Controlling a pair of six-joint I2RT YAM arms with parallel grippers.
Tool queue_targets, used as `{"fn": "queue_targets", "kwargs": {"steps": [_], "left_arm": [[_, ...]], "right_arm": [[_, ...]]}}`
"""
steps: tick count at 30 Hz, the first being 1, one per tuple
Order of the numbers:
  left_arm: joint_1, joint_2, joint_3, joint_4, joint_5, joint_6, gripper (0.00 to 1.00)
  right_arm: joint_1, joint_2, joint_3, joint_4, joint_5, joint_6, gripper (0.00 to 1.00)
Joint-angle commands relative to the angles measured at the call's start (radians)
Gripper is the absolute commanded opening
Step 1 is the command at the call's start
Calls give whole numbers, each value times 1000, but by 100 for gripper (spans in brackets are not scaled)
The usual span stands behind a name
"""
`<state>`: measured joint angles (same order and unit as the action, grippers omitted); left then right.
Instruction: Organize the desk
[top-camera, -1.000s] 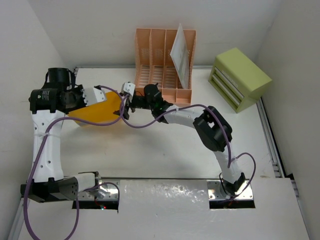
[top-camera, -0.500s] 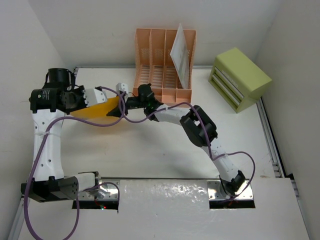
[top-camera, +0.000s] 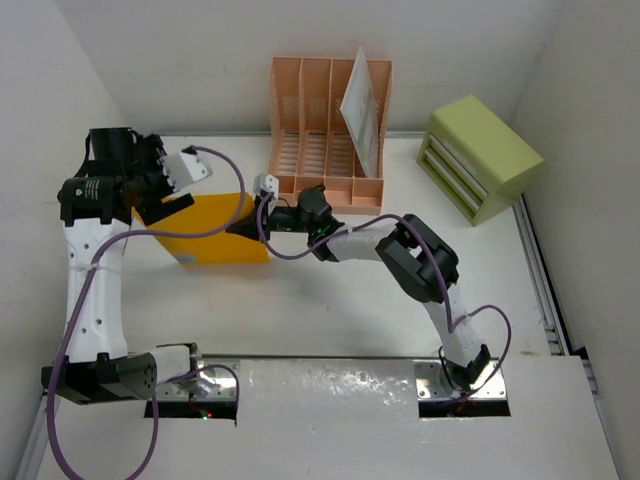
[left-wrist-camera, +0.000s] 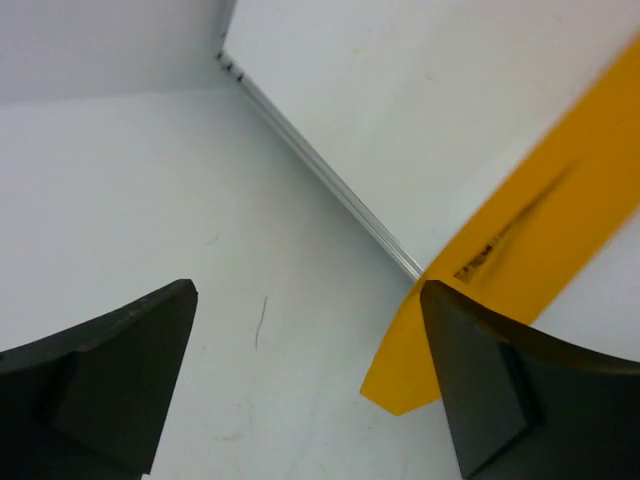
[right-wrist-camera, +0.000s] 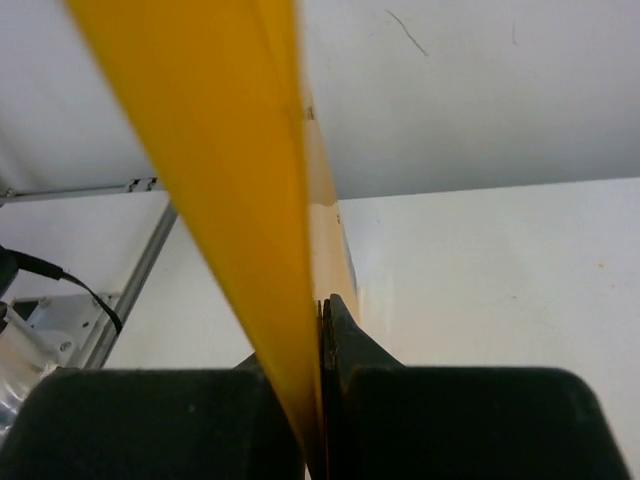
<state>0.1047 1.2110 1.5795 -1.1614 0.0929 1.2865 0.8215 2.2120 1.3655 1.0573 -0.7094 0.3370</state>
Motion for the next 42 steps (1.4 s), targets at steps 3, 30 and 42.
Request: {"fn": "queue_targets", "kwargs": {"steps": [3, 30, 42], "left_arm": [[3, 7, 62, 322, -148, -364, 100], [362, 133, 62, 631, -97, -894, 100], [363, 139, -56, 704, -97, -872, 100]], "right_arm": [[8, -141, -17, -37, 151, 7, 0], [-12, -390, -37, -232, 441, -179, 0], [-74, -411, 90, -188, 1054, -421, 0]]}}
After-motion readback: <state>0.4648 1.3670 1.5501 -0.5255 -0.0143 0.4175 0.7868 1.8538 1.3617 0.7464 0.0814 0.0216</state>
